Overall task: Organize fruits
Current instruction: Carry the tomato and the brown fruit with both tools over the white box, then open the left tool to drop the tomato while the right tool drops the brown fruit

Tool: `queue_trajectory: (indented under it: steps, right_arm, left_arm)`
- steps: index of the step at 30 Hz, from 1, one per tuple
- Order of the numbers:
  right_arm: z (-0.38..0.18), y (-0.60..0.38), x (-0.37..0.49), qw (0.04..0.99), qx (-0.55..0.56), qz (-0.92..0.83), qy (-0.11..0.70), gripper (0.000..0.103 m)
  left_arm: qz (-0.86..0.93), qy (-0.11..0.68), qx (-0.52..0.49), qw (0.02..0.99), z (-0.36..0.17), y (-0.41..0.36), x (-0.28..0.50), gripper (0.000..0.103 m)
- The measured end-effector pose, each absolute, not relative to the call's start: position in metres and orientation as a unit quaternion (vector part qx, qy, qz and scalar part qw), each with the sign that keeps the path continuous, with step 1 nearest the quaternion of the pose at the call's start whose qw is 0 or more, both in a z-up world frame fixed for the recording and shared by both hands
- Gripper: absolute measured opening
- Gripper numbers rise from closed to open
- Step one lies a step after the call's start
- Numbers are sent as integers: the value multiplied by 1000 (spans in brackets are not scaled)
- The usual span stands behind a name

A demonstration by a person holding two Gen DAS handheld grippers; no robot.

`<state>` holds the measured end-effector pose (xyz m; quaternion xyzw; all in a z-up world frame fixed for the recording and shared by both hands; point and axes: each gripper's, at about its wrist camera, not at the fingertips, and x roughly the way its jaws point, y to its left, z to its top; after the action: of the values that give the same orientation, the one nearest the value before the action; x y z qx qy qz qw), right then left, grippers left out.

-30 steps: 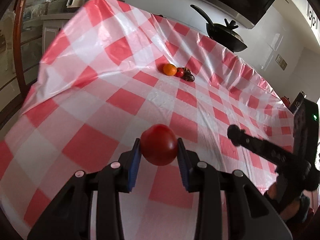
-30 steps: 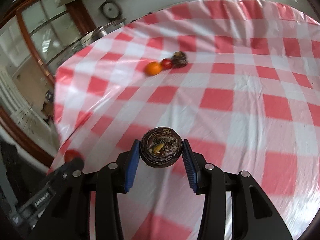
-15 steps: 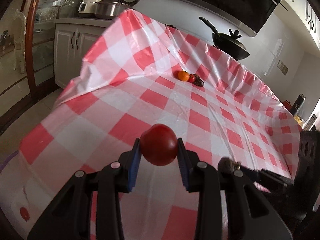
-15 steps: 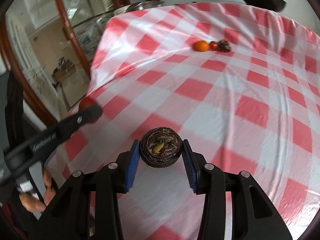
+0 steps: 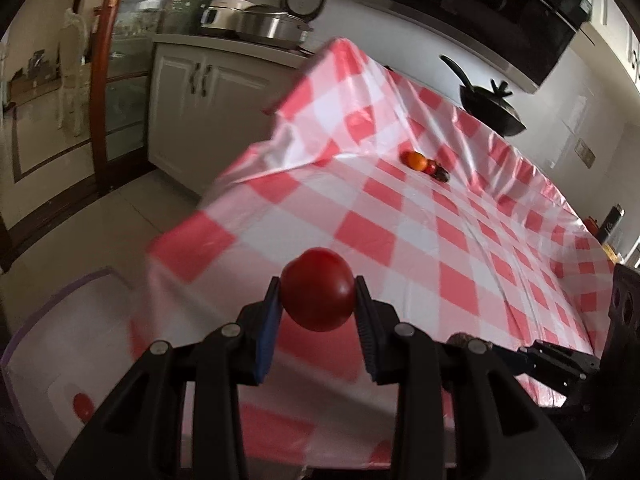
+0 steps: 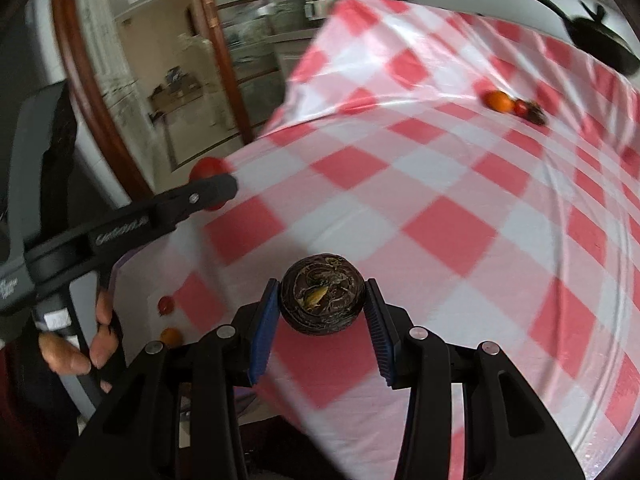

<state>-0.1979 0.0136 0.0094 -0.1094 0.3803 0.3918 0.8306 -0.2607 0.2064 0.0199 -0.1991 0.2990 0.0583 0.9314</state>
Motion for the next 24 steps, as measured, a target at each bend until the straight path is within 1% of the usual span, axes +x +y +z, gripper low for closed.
queue_trajectory:
  steps: [8, 16, 19, 24]
  right_arm:
    - [1, 52, -242, 801, -181, 446, 357, 43]
    - [-5, 80, -287, 767, -246, 501, 315, 43]
    - [-15, 93, -300, 749, -269, 518, 314, 43]
    - [-51, 116, -308, 718, -310, 522, 341, 43]
  left_arm:
    - [95, 272, -222, 931, 17, 244, -305, 35]
    - [150, 249, -265, 919, -6, 285, -352, 36]
    - [170, 267, -265, 911, -21, 295, -361, 36]
    - [206, 335, -273, 878, -67, 307, -360, 36]
